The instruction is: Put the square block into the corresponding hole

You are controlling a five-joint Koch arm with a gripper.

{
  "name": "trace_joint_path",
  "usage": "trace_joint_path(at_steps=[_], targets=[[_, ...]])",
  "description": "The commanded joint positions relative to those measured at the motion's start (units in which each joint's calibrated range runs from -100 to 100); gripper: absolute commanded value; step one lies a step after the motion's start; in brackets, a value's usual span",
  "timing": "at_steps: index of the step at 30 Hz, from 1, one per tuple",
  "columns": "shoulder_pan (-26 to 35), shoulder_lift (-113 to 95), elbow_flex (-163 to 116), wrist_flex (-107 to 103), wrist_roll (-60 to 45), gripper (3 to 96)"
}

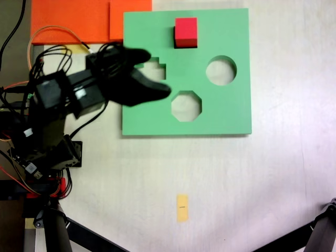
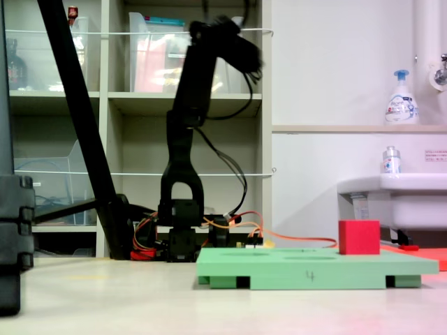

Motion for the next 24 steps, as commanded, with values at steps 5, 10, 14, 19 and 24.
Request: trace_joint_path(at_steps=[5, 10, 14, 19, 24], targets=[[-11.53, -2.50, -8.11, 1.91, -10.84, 61.3], [-12.65, -31.56, -68.63, 51.02, -13.33, 59.2], [-12.50, -44.26, -102.73, 80.68, -18.71, 59.2], [-11.43, -53.76, -142.01, 110.92, -24.57, 57.1], [-9.18, -53.76, -168.03, 112.84, -25.35, 50.3]])
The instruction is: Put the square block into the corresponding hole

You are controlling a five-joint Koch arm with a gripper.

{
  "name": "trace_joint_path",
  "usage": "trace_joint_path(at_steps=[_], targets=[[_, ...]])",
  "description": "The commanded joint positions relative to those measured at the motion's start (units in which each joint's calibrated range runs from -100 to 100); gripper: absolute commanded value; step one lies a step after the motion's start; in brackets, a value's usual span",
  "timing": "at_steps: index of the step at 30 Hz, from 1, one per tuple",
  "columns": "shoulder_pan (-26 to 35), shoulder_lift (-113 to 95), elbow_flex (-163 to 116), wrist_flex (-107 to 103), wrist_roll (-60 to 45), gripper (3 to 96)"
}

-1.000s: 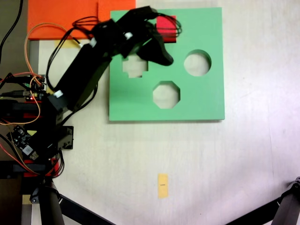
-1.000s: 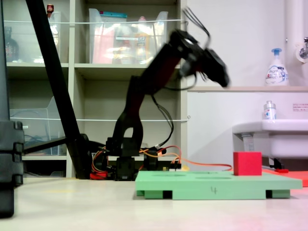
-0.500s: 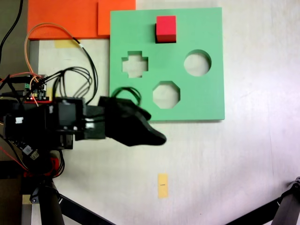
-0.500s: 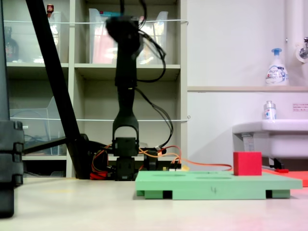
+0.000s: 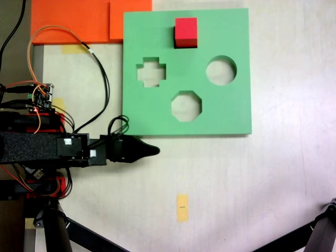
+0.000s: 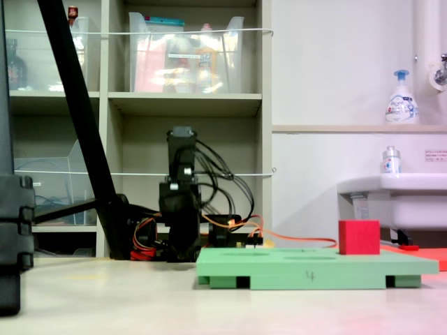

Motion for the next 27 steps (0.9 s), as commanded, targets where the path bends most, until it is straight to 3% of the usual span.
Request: trace_joint_path(at_steps=[1, 8, 27], targets=[[0.83, -0.96, -8.13, 3.89, -0.83, 50.3], [0.78, -0.96, -8.13, -9.88, -0.73, 48.9], [-1.51, -0.96, -8.13, -10.17, -0.63, 48.6]])
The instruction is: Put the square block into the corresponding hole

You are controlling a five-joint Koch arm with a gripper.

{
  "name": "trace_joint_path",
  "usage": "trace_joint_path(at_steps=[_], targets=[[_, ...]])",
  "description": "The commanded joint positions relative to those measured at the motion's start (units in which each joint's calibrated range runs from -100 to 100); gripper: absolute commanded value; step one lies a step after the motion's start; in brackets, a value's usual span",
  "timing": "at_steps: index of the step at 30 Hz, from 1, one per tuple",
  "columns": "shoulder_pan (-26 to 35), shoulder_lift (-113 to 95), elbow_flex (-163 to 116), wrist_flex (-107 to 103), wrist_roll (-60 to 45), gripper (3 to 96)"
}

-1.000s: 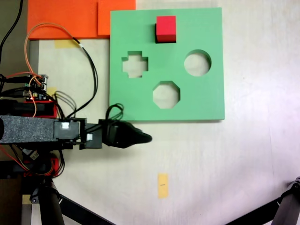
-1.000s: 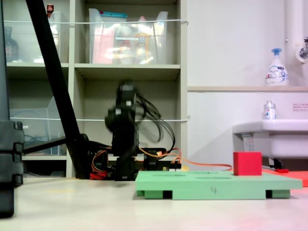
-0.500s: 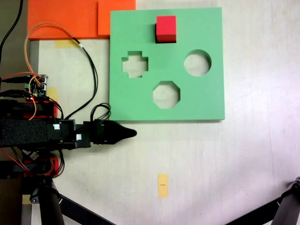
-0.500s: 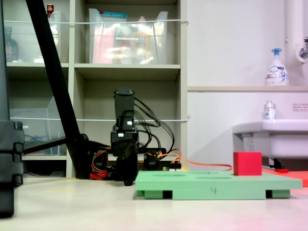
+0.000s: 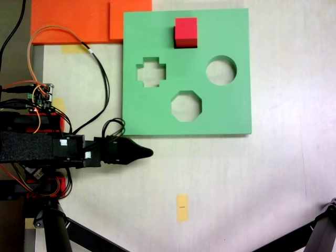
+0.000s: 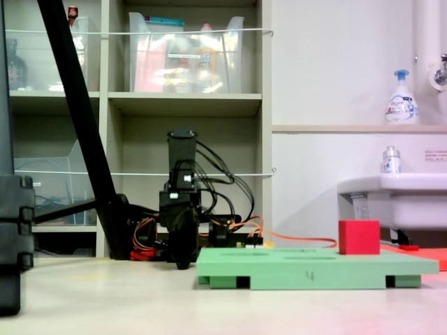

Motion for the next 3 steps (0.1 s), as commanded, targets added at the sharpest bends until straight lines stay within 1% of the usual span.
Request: trace_joint_path(at_steps=[1, 3], targets=[[-0.24, -0.55, -0.98, -7.53, -0.20, 48.6], [-0.24, -0.55, -0.98, -7.24, -0.20, 48.6]])
